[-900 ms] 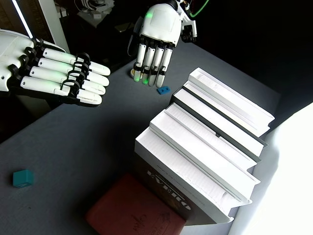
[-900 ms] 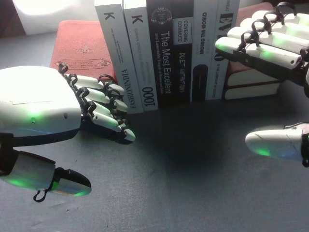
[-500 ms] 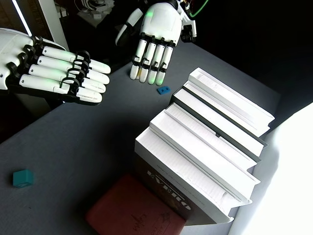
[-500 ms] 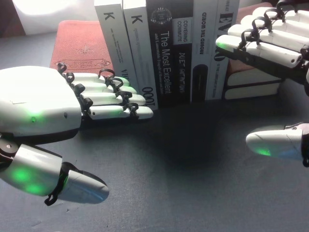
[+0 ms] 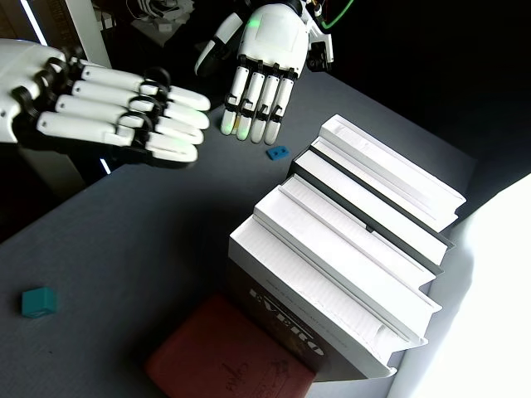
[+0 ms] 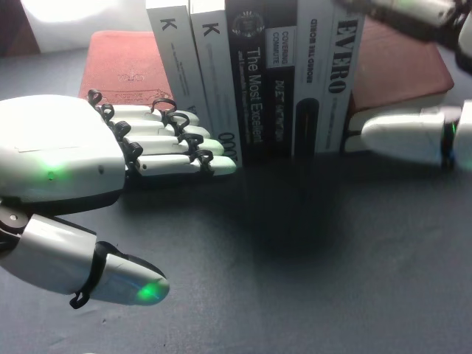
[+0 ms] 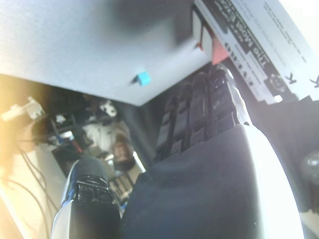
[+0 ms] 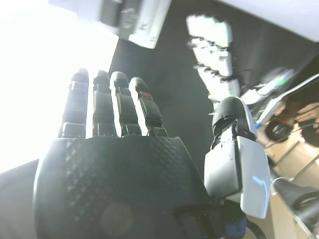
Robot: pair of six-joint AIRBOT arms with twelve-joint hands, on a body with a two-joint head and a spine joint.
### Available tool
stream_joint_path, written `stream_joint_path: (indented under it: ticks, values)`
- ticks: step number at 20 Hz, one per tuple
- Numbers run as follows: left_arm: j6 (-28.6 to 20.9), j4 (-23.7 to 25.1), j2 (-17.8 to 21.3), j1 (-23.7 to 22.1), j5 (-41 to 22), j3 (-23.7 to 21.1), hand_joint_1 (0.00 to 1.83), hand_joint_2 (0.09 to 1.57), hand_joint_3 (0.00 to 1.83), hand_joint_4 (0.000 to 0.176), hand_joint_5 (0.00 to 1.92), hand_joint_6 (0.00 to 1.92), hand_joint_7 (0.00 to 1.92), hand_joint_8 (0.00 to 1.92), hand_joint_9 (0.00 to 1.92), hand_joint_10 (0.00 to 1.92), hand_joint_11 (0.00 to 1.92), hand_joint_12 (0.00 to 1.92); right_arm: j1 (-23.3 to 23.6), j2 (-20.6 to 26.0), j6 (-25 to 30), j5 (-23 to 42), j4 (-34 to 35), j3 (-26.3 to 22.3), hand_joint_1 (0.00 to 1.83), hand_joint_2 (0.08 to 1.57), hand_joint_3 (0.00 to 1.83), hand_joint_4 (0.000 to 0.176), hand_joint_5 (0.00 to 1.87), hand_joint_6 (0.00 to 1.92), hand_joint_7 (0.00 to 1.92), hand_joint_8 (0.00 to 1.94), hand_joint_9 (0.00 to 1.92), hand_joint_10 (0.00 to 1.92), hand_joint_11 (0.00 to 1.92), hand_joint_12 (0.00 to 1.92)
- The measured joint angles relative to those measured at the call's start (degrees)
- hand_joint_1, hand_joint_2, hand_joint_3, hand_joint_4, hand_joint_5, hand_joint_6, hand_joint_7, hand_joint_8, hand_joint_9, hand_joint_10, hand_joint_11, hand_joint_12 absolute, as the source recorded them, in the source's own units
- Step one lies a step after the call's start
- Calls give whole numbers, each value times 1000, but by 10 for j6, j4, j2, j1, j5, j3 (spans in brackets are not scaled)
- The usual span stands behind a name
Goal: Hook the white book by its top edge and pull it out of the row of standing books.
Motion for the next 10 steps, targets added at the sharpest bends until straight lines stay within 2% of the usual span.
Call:
stream_joint_path:
  ticks: [10]
  values:
    - [-4,1,-2,-5,-5,0,0,1160,13,0,0,0,0,0,0,0,0,0,-11,-9,-5,26,14,-1,0,1140,5,0,0,0,0,0,0,0,0,0]
